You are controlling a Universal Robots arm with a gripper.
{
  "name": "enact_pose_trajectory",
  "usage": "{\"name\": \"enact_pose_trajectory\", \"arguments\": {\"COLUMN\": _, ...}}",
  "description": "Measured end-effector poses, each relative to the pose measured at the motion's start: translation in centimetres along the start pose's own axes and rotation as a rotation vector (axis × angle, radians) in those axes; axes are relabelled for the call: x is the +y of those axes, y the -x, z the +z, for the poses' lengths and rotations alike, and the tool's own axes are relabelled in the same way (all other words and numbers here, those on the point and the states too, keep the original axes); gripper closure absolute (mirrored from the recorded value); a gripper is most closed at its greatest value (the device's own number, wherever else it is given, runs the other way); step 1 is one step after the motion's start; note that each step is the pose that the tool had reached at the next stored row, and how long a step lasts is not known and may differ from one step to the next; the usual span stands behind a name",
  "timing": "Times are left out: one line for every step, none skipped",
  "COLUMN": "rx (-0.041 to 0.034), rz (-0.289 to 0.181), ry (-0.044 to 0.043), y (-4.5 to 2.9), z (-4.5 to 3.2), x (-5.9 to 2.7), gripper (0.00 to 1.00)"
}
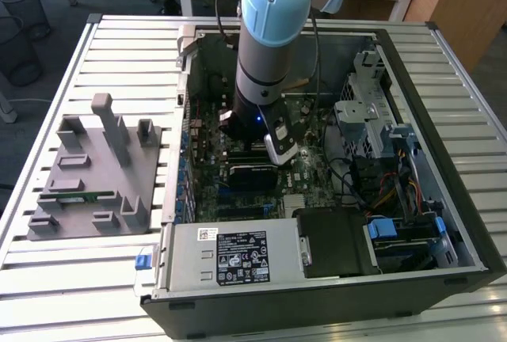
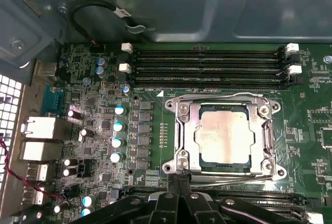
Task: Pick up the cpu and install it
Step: 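Install the second cpu locking lever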
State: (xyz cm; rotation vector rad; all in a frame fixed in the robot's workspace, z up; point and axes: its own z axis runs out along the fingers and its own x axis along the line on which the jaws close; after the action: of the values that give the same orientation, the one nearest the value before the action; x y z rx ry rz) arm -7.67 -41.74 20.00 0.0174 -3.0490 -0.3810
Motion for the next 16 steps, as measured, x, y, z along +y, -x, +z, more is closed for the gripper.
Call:
{"name": "enact_pose_trajectory", "arguments": {"rx": -0.0002, "rz": -0.001, "ry": 0.0042, "y": -0.01, "z": 0.06, "x": -0.03, "gripper": 0.89}}
{"name": "enact_pose_trajectory", "arguments": {"rx": -0.0006, "rz": -0.003, "ry": 0.0084, "y": -0.04, "z": 0.12, "x": -0.06, "gripper": 0.89}}
{"name": "enact_pose_trajectory", "arguments": {"rx": -0.0012, "rz": -0.004, "ry": 0.0129, "y": -0.1, "z": 0.18, "x": -0.09, "gripper": 0.89}}
{"name": "enact_pose_trajectory", "arguments": {"rx": -0.0016, "rz": -0.006, "ry": 0.017, "y": -0.13, "z": 0.23, "x": -0.13, "gripper": 0.89}}
{"name": "enact_pose_trajectory", "arguments": {"rx": -0.002, "rz": -0.008, "ry": 0.0206, "y": -0.17, "z": 0.28, "x": -0.16, "gripper": 0.89}}
{"name": "enact_pose_trajectory", "arguments": {"rx": -0.0023, "rz": -0.009, "ry": 0.0234, "y": -0.21, "z": 0.33, "x": -0.19, "gripper": 0.89}}
{"name": "enact_pose_trajectory", "arguments": {"rx": -0.0026, "rz": -0.01, "ry": 0.0258, "y": -0.24, "z": 0.38, "x": -0.21, "gripper": 0.89}}
{"name": "enact_pose_trajectory", "arguments": {"rx": -0.0027, "rz": -0.012, "ry": 0.028, "y": -0.27, "z": 0.43, "x": -0.23, "gripper": 0.89}}
{"name": "enact_pose_trajectory", "arguments": {"rx": -0.0029, "rz": -0.013, "ry": 0.0302, "y": -0.29, "z": 0.49, "x": -0.24, "gripper": 0.89}}
{"name": "enact_pose_trajectory", "arguments": {"rx": -0.003, "rz": -0.014, "ry": 0.0323, "y": -0.33, "z": 0.54, "x": -0.26, "gripper": 0.89}}
{"name": "enact_pose_trajectory", "arguments": {"rx": -0.0031, "rz": -0.015, "ry": 0.0343, "y": -0.37, "z": 0.58, "x": -0.27, "gripper": 0.89}}
{"name": "enact_pose_trajectory", "arguments": {"rx": -0.0033, "rz": -0.017, "ry": 0.0364, "y": -0.41, "z": 0.62, "x": -0.28, "gripper": 0.89}}
{"name": "enact_pose_trajectory", "arguments": {"rx": -0.0033, "rz": -0.018, "ry": 0.0394, "y": -0.46, "z": 0.65, "x": -0.29, "gripper": 0.89}}
{"name": "enact_pose_trajectory", "arguments": {"rx": -0.0032, "rz": -0.019, "ry": 0.0426, "y": -0.49, "z": 0.68, "x": -0.29, "gripper": 0.89}}
{"name": "enact_pose_trajectory", "arguments": {"rx": -0.0032, "rz": -0.02, "ry": 0.0458, "y": -0.52, "z": 0.7, "x": -0.3, "gripper": 0.89}}
{"name": "enact_pose_trajectory", "arguments": {"rx": -0.0032, "rz": -0.021, "ry": 0.049, "y": -0.54, "z": 0.73, "x": -0.31, "gripper": 0.89}}
